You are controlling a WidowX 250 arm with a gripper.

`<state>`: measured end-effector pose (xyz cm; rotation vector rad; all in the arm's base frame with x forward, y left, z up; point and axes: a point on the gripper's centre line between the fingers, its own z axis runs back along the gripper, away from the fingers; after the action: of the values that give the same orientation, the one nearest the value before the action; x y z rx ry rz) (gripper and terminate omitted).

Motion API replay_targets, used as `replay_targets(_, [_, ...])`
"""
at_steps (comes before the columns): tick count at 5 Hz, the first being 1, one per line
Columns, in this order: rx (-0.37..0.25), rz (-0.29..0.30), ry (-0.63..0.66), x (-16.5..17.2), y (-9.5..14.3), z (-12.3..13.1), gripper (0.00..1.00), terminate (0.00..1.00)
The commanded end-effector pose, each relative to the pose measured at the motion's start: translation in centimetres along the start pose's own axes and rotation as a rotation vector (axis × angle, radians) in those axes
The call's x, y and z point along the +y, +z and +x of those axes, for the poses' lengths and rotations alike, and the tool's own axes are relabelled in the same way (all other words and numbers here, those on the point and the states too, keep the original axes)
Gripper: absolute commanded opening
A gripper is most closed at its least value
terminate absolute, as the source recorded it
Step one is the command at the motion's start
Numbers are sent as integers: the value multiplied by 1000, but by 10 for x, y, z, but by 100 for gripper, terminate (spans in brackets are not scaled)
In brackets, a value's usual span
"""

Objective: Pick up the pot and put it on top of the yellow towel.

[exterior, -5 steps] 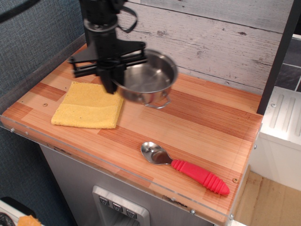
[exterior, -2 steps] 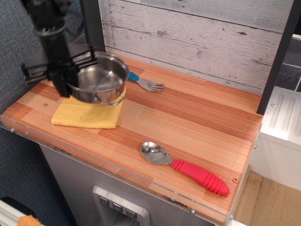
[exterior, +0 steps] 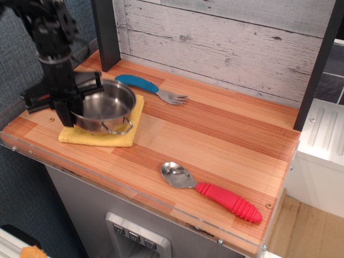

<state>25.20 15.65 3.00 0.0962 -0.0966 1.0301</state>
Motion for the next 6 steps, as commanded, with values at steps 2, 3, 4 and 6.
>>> replay_targets(2, [-21,14,-2,4,7,1,100,0])
replay_targets(3, [7,27,36,10,16,1,100,0])
replay_targets(4, [38,47,25,9,35,0,100,0])
replay_targets(6, [14,-17,-126,-19,87,2,100,0])
